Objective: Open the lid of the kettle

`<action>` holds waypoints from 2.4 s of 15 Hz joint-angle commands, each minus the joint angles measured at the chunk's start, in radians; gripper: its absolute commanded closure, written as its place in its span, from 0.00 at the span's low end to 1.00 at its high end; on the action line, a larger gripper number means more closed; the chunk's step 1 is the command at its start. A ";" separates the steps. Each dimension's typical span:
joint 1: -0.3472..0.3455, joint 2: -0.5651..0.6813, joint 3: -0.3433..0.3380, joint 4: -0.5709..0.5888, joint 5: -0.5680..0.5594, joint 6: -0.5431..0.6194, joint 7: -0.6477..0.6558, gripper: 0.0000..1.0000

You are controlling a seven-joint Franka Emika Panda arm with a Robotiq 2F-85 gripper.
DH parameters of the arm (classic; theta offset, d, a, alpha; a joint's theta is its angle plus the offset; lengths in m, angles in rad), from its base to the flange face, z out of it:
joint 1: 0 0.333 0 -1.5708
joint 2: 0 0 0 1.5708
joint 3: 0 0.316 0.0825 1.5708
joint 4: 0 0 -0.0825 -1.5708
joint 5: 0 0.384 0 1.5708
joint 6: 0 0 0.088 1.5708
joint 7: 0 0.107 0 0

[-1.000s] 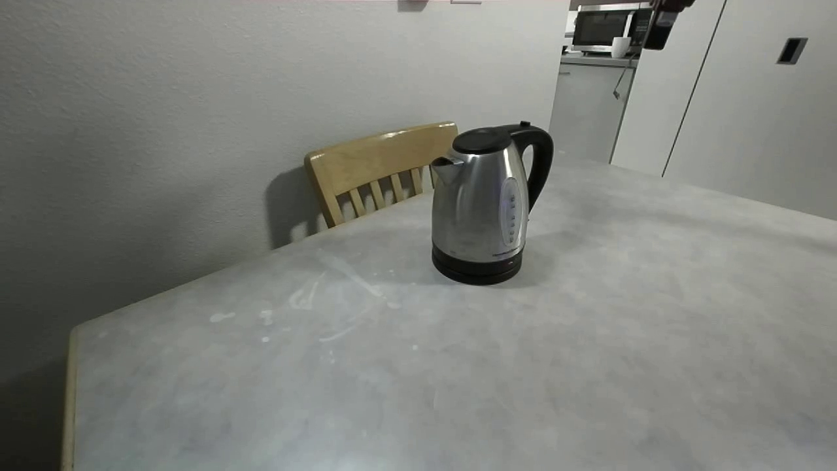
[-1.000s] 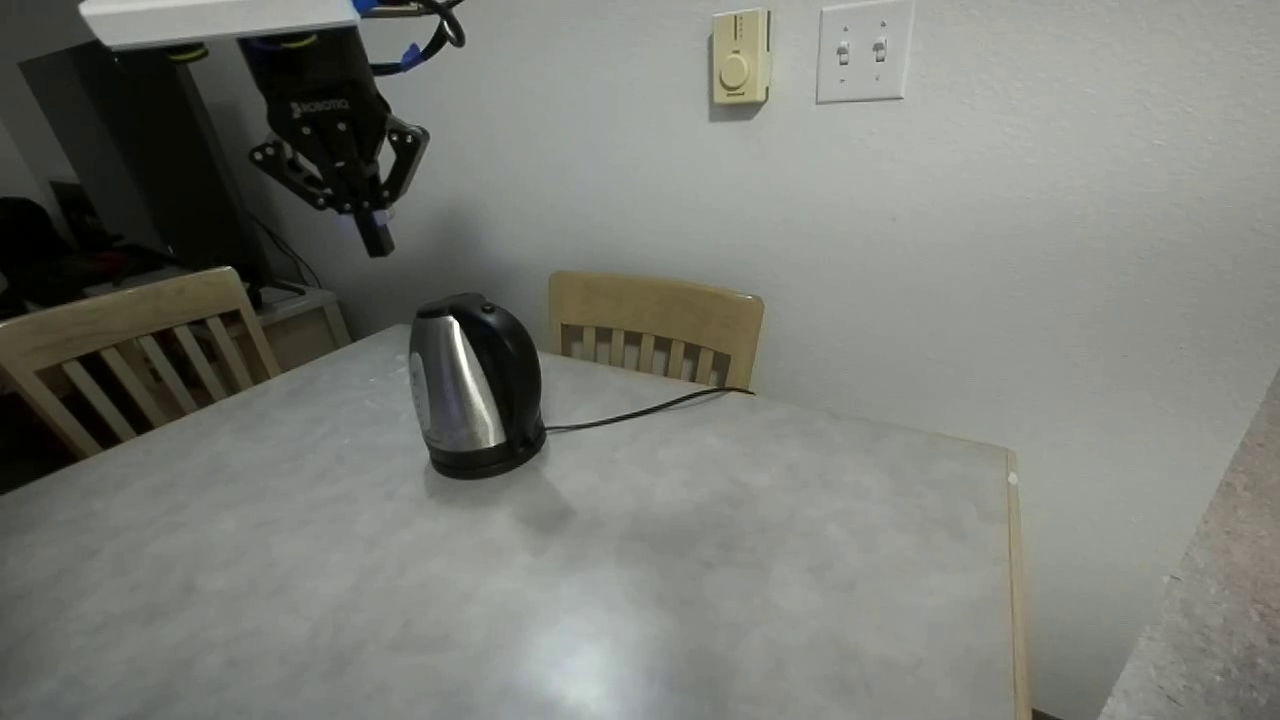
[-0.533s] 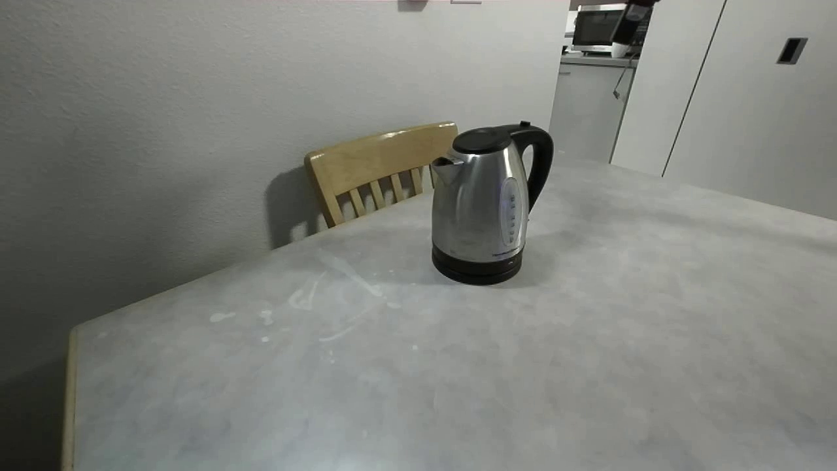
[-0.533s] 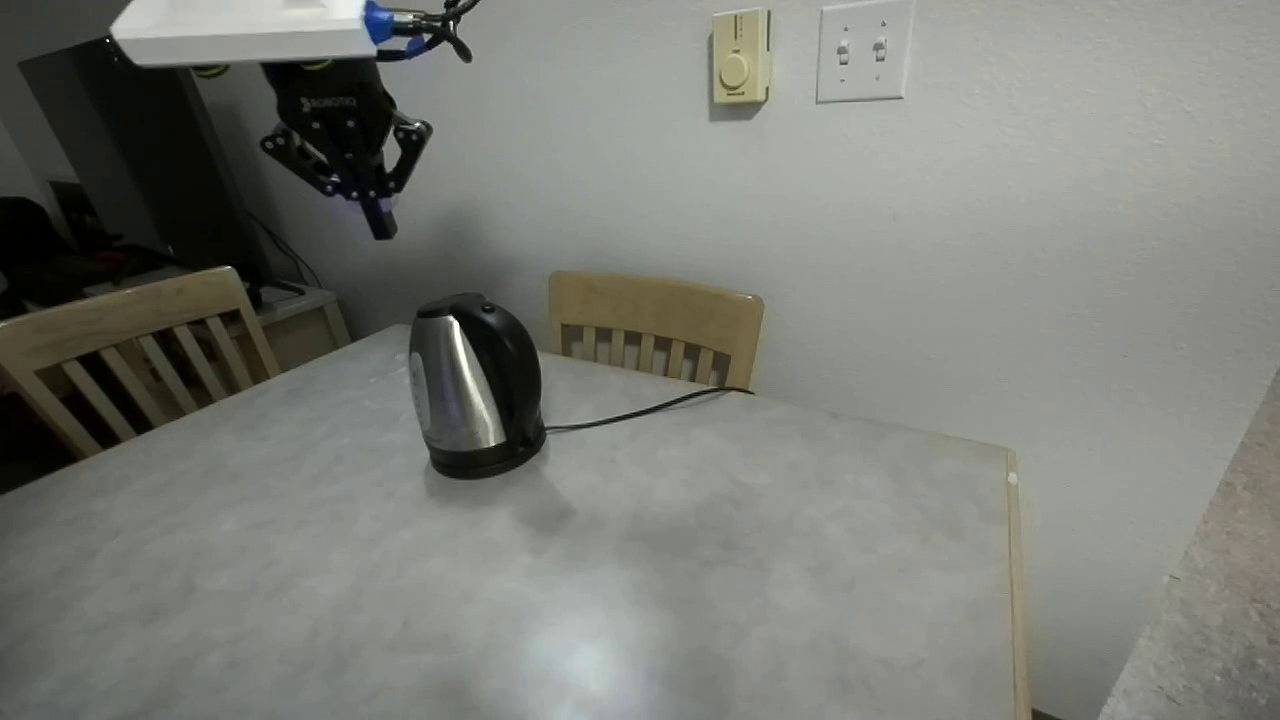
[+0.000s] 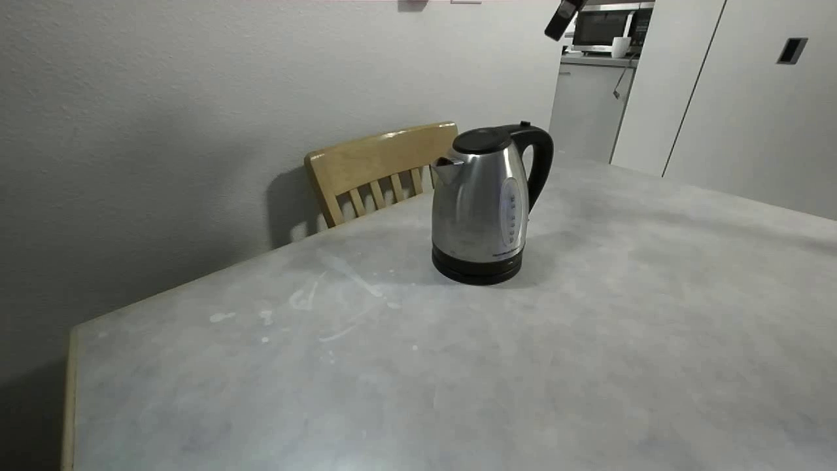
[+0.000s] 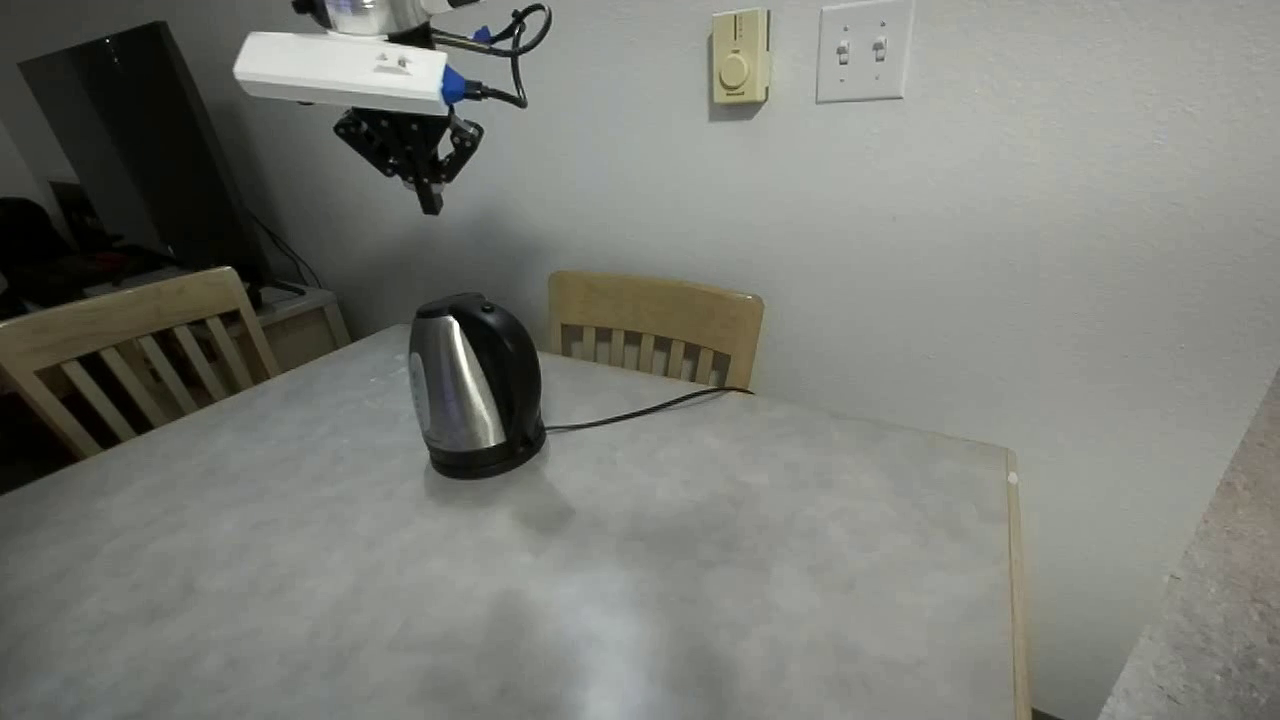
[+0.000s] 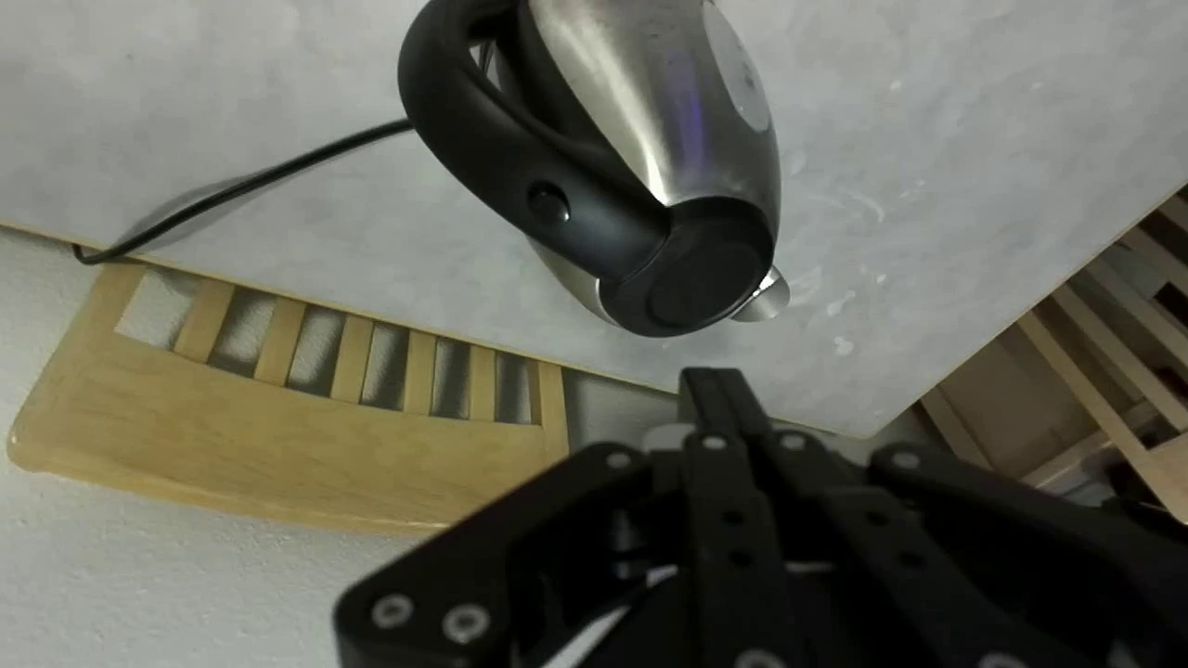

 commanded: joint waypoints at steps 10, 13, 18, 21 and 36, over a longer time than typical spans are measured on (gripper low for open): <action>-0.092 0.313 0.084 0.399 -0.156 -0.317 0.322 1.00; -0.128 0.392 0.107 0.465 -0.147 -0.331 0.327 1.00; -0.157 0.472 0.136 0.531 -0.169 -0.364 0.363 1.00; -0.161 0.493 0.144 0.556 -0.173 -0.378 0.390 1.00; -0.153 0.515 0.132 0.585 -0.172 -0.533 0.598 1.00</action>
